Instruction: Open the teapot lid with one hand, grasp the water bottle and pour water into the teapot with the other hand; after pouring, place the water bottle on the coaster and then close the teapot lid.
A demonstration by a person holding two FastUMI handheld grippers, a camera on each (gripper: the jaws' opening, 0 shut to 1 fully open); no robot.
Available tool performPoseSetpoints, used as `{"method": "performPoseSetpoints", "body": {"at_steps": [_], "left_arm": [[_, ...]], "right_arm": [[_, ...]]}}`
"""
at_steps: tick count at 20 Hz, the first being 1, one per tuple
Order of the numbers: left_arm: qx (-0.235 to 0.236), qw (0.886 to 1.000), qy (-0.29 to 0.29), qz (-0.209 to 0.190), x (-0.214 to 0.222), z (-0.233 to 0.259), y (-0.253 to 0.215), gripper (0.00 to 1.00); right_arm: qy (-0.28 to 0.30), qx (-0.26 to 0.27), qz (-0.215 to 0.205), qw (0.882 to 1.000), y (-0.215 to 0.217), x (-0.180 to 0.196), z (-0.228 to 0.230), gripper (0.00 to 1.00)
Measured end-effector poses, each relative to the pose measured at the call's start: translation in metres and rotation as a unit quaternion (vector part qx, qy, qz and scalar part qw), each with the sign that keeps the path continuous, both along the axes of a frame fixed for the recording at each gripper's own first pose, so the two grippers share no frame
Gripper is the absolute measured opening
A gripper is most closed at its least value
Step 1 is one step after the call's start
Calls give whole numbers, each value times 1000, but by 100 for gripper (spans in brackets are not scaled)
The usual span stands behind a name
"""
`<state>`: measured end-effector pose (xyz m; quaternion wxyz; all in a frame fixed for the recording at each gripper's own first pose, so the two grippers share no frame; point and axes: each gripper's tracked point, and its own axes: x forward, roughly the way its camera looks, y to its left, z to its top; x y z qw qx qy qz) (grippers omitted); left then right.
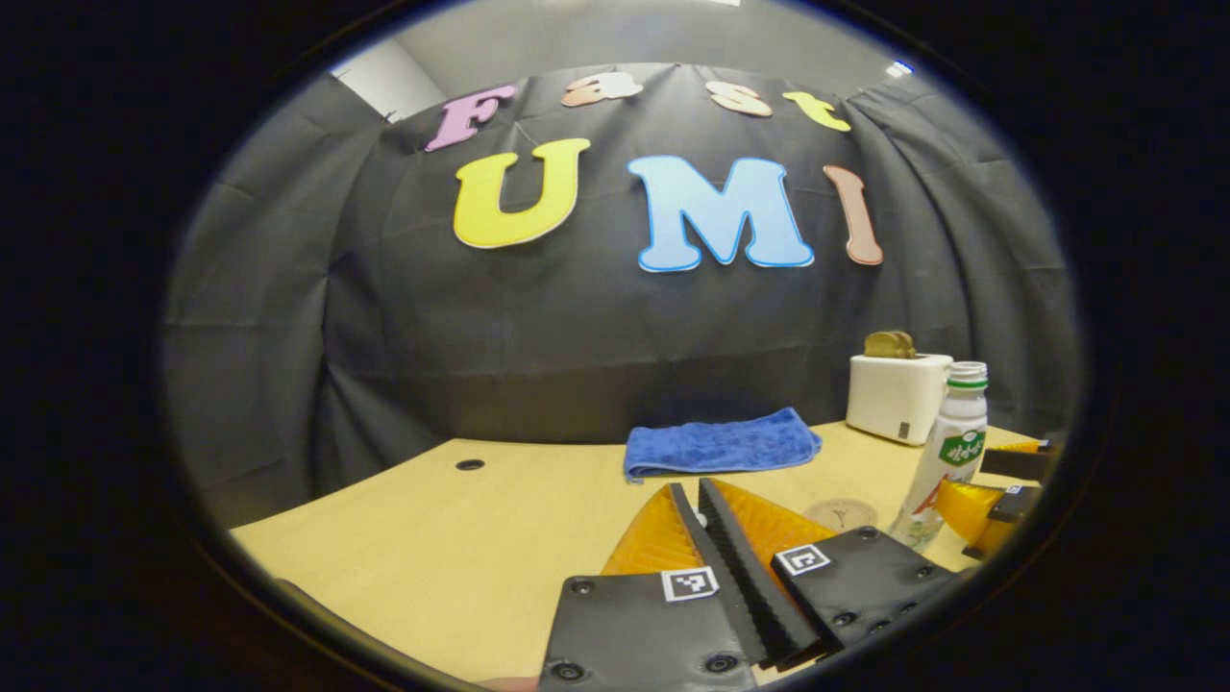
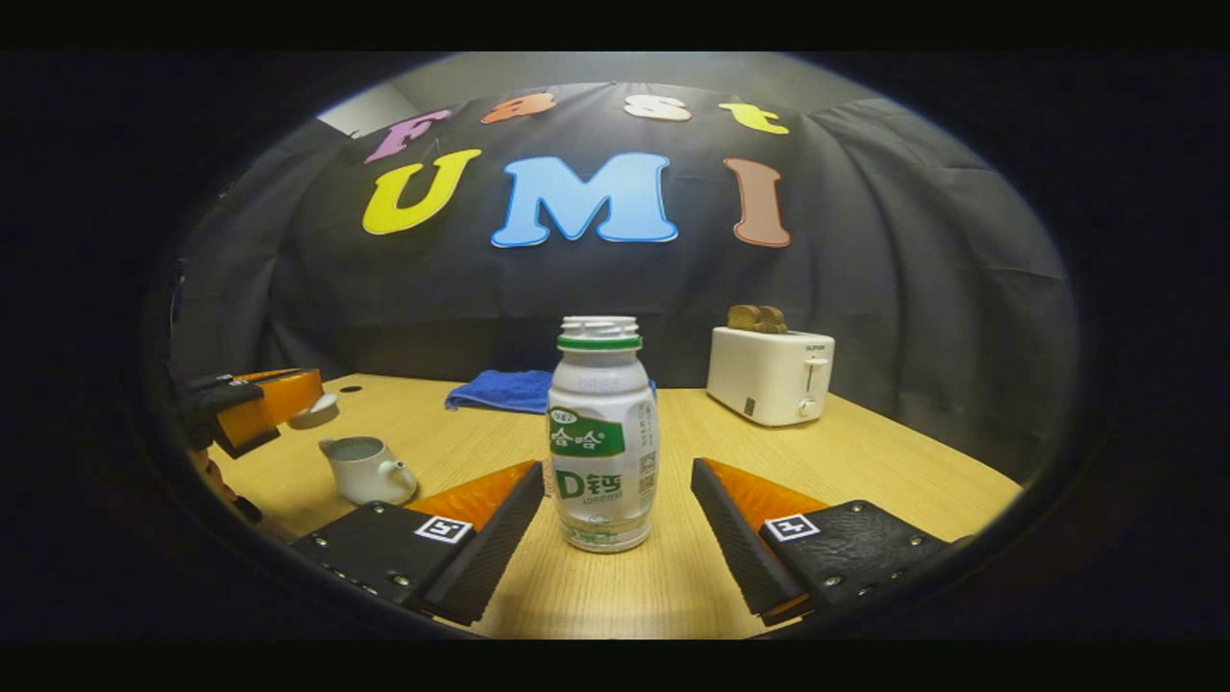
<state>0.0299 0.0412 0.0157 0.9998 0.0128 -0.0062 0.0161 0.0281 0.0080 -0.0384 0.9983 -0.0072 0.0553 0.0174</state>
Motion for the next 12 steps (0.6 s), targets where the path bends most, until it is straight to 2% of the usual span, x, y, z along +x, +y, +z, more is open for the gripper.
{"method": "performPoseSetpoints", "body": {"at_steps": [7, 12], "left_arm": [[-4, 999, 5, 44, -7, -6, 55, 9], [-17, 998, 14, 54, -6, -18, 69, 9]], "right_arm": [[18, -13, 1, 1000, 1, 12, -13, 95], [26, -15, 7, 1000, 2, 19, -17, 95]]}}
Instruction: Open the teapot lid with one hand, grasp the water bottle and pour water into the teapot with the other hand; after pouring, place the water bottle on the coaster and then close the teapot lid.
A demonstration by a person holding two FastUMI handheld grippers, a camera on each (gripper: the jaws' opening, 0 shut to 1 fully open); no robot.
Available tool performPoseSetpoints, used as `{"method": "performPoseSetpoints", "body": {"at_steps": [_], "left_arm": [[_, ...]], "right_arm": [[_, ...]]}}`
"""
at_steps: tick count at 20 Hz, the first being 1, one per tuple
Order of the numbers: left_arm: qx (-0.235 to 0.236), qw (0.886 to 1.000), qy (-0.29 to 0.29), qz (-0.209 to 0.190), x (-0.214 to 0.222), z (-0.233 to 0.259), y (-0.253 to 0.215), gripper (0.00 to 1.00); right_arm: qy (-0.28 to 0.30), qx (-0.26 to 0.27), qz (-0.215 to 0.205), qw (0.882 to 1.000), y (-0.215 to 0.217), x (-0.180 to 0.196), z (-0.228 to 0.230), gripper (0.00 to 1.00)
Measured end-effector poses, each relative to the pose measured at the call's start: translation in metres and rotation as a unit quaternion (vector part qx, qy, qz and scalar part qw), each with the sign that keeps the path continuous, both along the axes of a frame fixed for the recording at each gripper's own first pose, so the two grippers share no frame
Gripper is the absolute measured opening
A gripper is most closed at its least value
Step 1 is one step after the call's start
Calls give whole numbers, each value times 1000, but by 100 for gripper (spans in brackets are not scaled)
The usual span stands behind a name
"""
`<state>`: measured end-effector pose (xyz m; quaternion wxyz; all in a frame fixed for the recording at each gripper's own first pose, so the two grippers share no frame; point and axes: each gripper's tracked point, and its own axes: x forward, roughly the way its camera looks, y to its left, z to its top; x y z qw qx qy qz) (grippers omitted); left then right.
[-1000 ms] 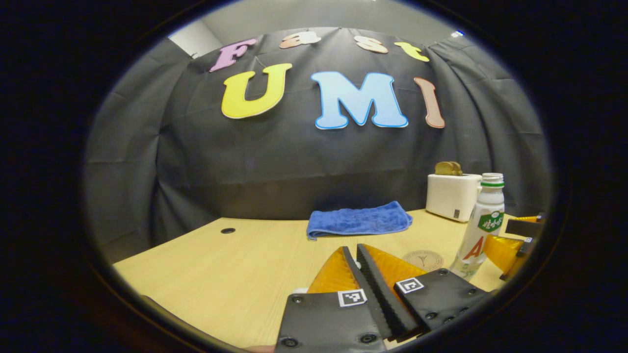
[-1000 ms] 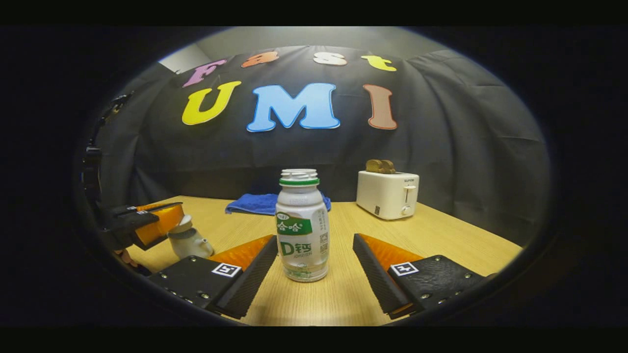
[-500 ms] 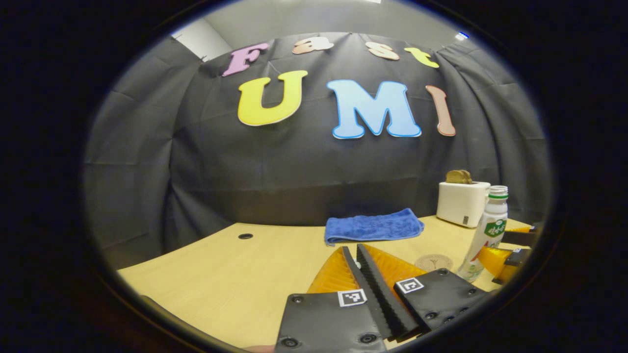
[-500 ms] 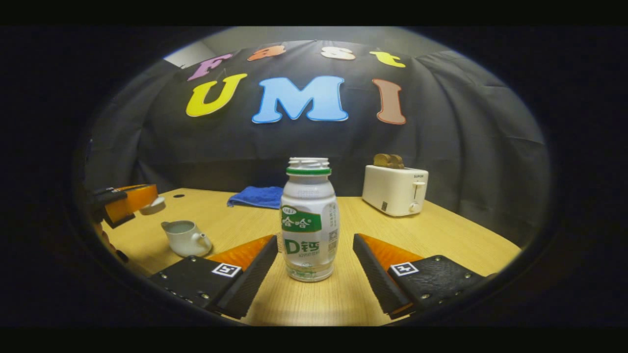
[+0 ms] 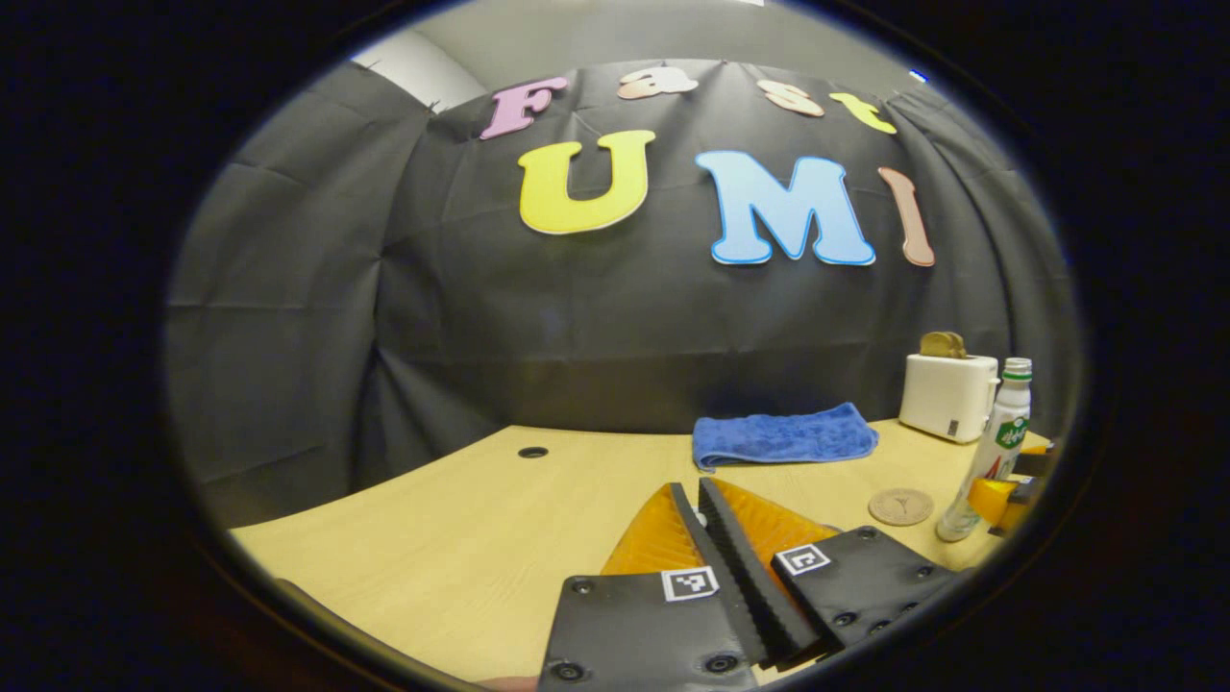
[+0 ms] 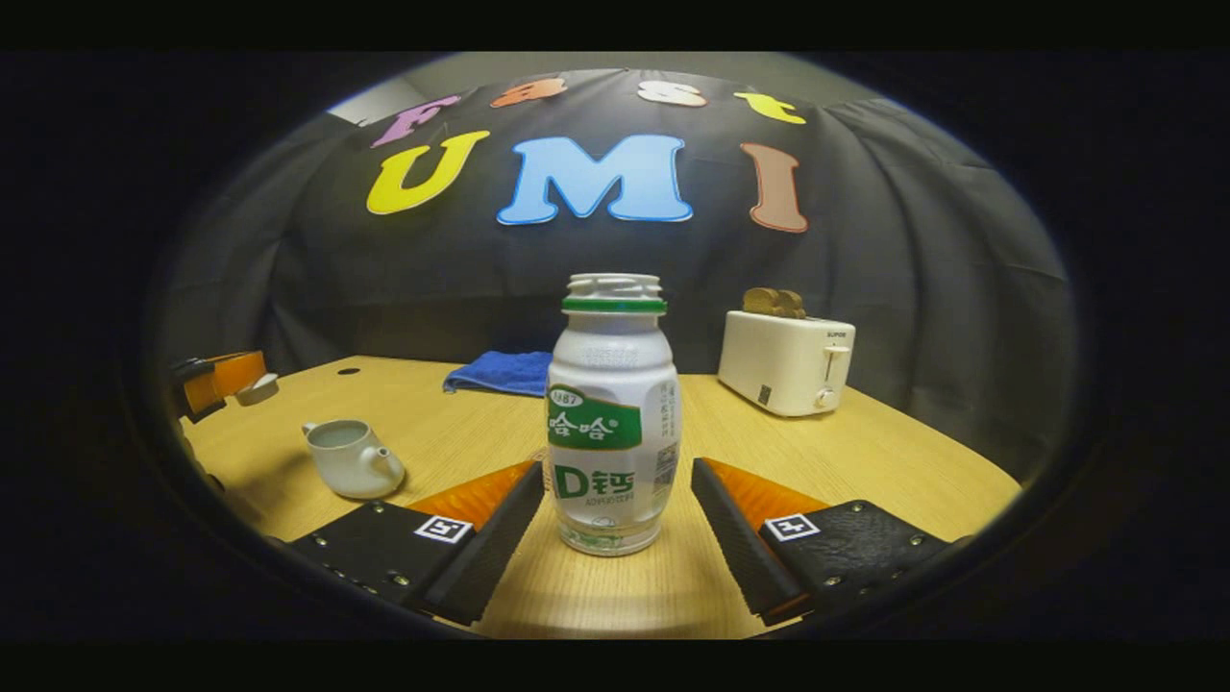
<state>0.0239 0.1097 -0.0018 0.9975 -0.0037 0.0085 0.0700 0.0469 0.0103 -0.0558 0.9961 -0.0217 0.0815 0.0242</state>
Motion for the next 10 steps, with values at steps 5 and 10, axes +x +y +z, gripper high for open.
{"method": "performPoseSetpoints", "body": {"at_steps": [5, 10], "left_arm": [[-1, 1000, 3, -2, 2, -5, 1, 9], [-3, 1000, 3, -2, 0, -6, 6, 9]], "right_arm": [[0, -9, 14, 1000, 5, 3, 1, 81], [-1, -60, 8, 998, 5, 2, 5, 76]]}}
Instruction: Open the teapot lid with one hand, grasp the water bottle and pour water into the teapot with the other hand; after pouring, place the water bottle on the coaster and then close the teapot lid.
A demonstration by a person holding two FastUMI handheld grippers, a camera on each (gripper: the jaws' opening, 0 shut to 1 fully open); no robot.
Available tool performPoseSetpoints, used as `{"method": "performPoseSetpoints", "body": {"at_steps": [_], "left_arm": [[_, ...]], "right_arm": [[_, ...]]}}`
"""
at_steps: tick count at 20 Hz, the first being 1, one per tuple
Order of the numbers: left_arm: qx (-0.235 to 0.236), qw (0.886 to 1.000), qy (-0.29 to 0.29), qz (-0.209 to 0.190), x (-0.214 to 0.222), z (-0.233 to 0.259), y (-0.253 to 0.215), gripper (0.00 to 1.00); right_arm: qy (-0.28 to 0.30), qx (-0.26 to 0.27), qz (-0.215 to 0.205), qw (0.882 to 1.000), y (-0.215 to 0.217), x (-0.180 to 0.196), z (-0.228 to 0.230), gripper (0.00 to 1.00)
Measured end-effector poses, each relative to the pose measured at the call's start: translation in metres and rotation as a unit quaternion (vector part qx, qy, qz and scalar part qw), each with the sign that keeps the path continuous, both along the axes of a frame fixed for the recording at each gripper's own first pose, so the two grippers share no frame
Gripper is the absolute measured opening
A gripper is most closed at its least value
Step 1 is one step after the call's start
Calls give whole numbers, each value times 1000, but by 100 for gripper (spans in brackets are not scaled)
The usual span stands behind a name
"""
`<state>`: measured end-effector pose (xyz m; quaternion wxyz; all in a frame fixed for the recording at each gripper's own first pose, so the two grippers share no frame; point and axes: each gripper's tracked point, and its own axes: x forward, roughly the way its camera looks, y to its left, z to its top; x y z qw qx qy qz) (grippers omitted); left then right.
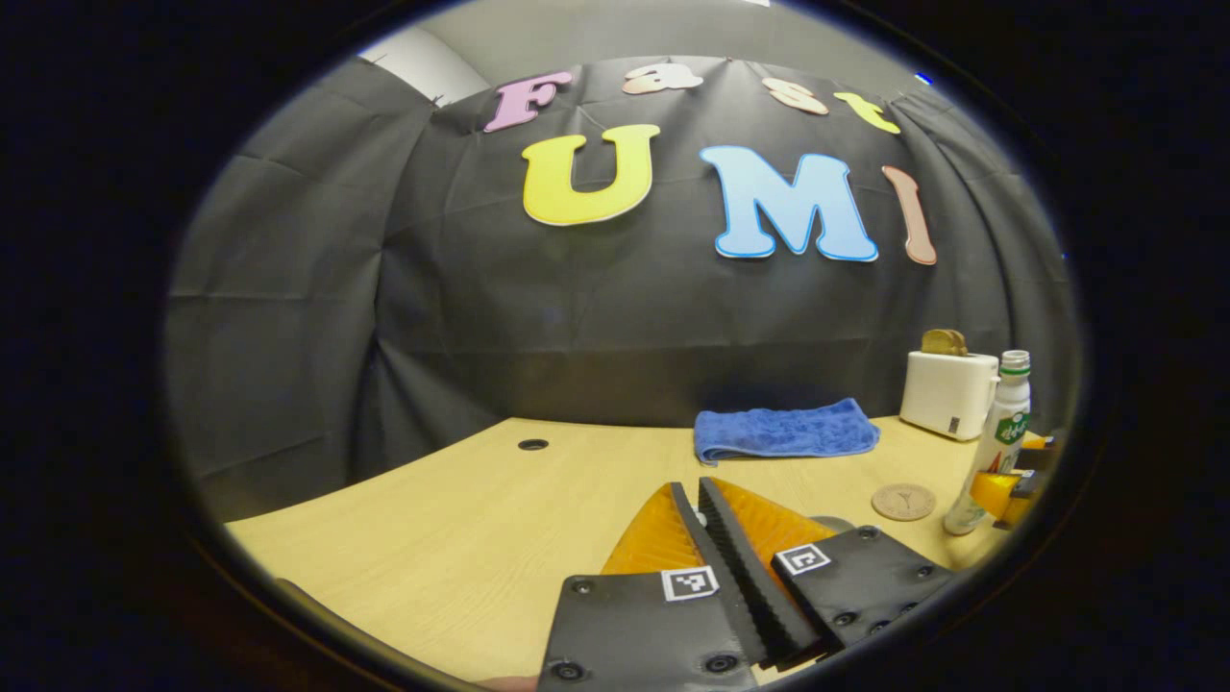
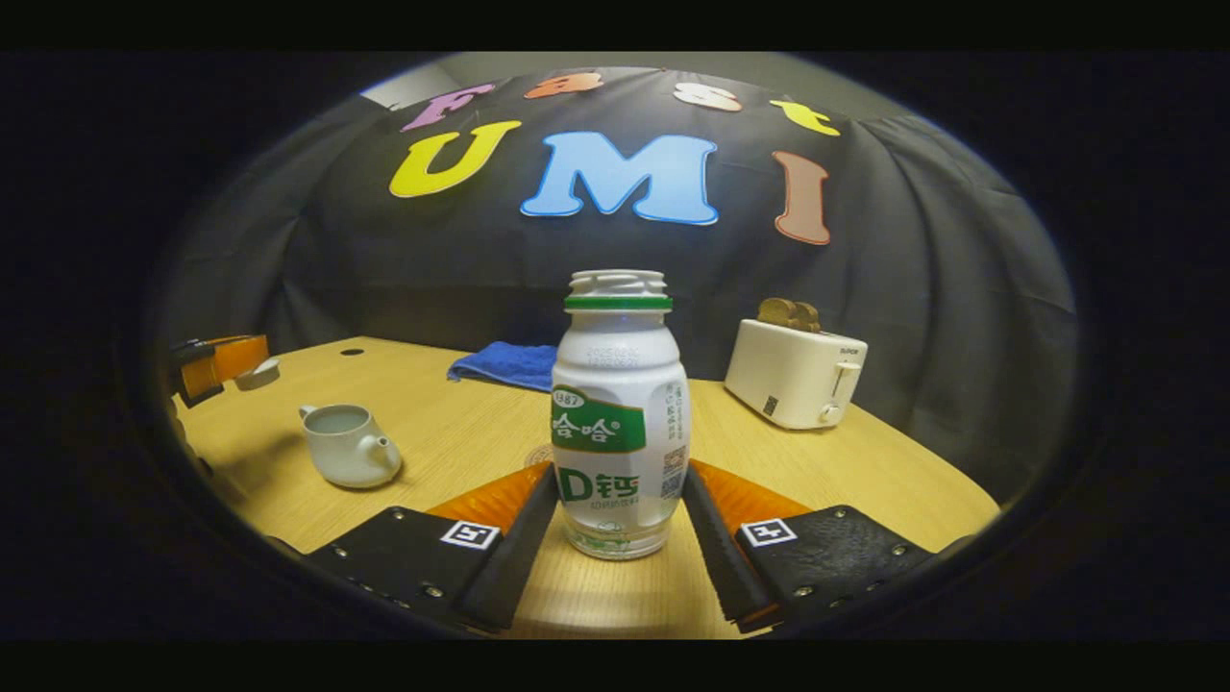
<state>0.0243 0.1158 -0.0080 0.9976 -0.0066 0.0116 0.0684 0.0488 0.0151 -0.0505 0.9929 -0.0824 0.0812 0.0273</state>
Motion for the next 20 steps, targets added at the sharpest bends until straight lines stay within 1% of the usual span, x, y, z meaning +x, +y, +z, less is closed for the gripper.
{"method": "performPoseSetpoints", "body": {"at_steps": [2, 4, 8, 11, 12, 16, 20], "left_arm": [[-1, 1000, 0, 1, 0, 0, 2, 9], [-1, 1000, 0, 3, -1, -1, 6, 9], [-6, 1000, 1, 5, -3, -5, 12, 9], [-9, 1000, 2, 7, -5, -7, 18, 9], [-10, 1000, 2, 9, -5, -7, 20, 100], [-12, 1000, 5, 13, -6, -13, 28, 100], [-16, 1000, 8, 13, -7, -15, 33, 100]], "right_arm": [[-10, -38, -8, 999, -2, 0, 7, 76], [-23, -90, -13, 996, -2, 0, 16, 76], [-50, -193, -6, 980, 9, 4, 32, 77], [-55, -260, 10, 964, 22, 11, 34, 77], [-55, -280, 17, 958, 26, 12, 33, 77], [-58, -360, 34, 931, 40, 17, 32, 77], [-63, -419, 44, 905, 50, 23, 33, 77]]}}
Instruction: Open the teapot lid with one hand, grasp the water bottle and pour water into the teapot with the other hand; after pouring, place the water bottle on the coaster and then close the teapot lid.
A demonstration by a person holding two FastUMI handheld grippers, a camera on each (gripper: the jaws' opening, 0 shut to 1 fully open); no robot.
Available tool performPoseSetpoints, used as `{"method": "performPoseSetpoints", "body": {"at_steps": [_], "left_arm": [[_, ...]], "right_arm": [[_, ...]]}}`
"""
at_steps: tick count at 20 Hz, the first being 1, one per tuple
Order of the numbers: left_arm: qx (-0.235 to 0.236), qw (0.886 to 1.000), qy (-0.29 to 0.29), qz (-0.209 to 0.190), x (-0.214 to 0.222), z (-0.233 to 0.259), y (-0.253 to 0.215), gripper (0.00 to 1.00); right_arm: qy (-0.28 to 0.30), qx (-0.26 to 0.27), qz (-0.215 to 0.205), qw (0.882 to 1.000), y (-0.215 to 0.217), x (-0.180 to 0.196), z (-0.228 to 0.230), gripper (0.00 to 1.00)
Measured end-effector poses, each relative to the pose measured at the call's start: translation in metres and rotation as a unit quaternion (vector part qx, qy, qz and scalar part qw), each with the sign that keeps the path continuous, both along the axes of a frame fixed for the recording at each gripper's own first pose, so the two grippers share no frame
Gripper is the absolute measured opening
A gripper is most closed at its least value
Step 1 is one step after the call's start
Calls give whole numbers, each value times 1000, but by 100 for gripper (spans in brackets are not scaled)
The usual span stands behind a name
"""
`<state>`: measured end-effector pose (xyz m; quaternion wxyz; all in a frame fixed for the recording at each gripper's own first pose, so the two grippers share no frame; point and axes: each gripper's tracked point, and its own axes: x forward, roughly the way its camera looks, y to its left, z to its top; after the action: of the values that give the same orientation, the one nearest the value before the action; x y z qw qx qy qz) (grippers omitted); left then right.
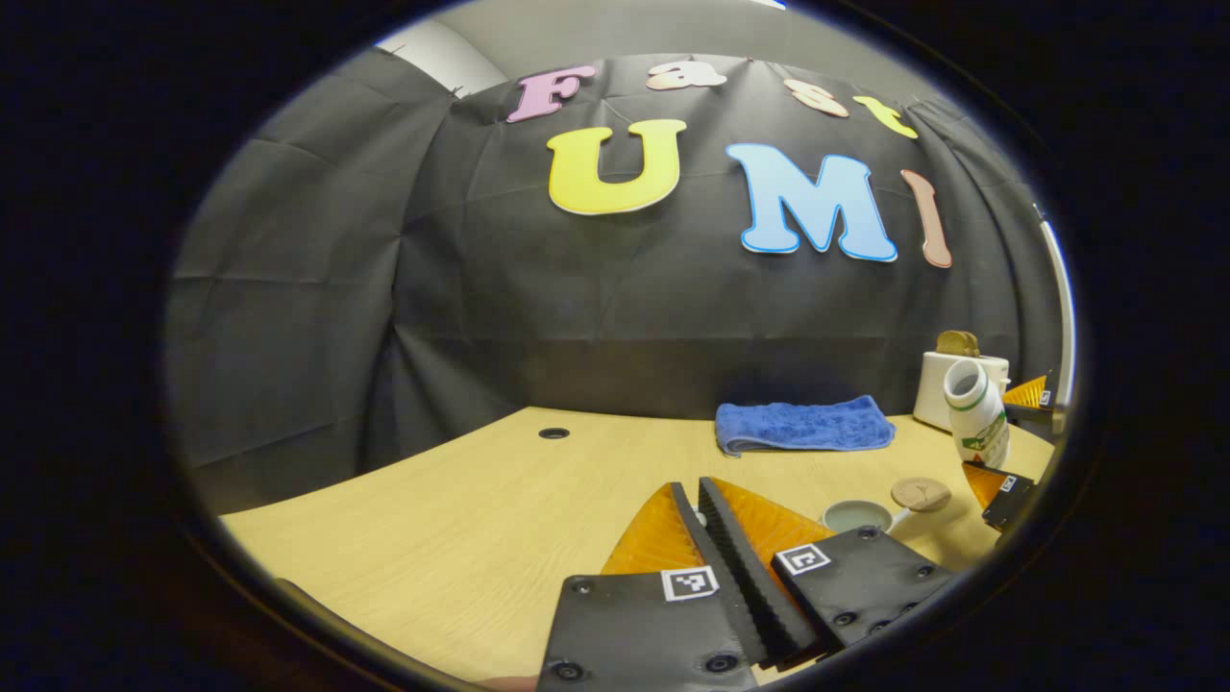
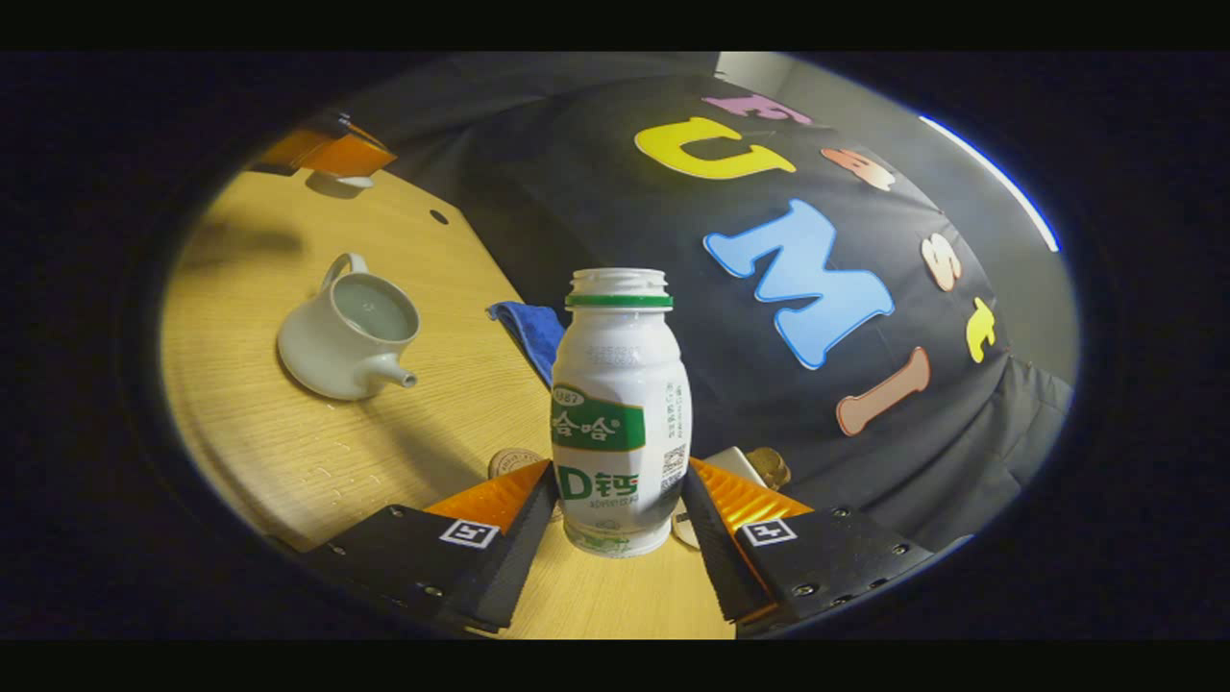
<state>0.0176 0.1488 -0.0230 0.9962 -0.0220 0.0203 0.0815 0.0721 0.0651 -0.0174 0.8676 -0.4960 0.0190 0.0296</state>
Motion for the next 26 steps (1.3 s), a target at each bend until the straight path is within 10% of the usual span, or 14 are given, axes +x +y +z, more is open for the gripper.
{"method": "performPoseSetpoints", "body": {"at_steps": [5, 6, 26], "left_arm": [[-3, 1000, 2, -2, 2, -4, 1, 100], [-4, 1000, 3, -1, 2, -6, 2, 9], [-7, 1000, 14, -8, 6, -18, 0, 10]], "right_arm": [[-16, -78, 12, 997, 8, 4, 4, 76], [-17, -89, 15, 996, 11, 6, 3, 74], [-87, -297, 47, 950, 24, 19, 25, 76]]}}
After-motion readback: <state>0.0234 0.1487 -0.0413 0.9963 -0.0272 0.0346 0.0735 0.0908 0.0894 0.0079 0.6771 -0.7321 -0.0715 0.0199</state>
